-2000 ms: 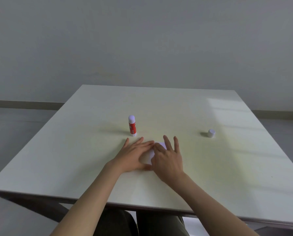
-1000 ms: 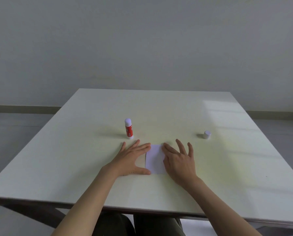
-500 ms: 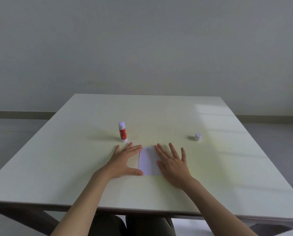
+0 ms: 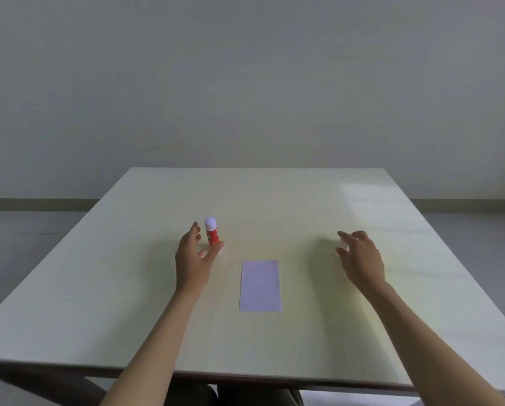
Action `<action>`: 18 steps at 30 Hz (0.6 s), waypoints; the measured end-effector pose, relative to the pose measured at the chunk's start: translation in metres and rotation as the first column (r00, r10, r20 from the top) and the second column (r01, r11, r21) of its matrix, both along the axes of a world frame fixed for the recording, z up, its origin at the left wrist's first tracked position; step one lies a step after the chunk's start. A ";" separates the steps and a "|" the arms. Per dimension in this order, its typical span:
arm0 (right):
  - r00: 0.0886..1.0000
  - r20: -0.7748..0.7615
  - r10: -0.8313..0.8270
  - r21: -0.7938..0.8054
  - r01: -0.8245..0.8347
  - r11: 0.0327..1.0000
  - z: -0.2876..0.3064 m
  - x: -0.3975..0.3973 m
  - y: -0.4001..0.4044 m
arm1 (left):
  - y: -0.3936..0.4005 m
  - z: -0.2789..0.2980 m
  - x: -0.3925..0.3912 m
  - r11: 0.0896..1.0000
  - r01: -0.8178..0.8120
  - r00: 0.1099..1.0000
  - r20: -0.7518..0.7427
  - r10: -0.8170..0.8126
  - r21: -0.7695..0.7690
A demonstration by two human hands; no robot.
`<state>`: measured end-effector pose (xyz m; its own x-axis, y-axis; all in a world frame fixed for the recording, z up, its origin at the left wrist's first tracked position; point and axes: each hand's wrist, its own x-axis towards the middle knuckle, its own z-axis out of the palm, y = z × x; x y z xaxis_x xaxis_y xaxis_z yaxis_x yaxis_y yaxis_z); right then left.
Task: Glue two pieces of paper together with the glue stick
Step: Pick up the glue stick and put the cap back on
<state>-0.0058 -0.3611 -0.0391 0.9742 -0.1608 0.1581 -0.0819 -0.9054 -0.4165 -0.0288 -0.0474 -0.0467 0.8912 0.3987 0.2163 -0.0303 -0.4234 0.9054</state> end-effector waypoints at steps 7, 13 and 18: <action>0.982 0.165 0.089 0.377 -0.146 0.915 0.012 -0.006 0.020 | -0.017 -0.002 0.018 0.992 -0.113 0.993 0.020 0.112 0.063; 0.932 0.273 0.237 0.553 -0.354 0.755 0.038 -0.017 0.073 | -0.030 0.012 0.014 0.975 0.002 0.980 0.191 -0.045 0.220; 0.898 0.321 0.300 0.572 -0.437 0.694 0.047 -0.019 0.098 | -0.042 0.023 0.004 0.933 0.073 0.952 0.255 -0.171 0.352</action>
<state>-0.0251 -0.2628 0.0077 0.9371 0.0776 0.3403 0.3433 -0.3805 -0.8587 -0.0252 -0.0898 -0.0239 0.8131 0.1512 0.5622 -0.3296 -0.6764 0.6587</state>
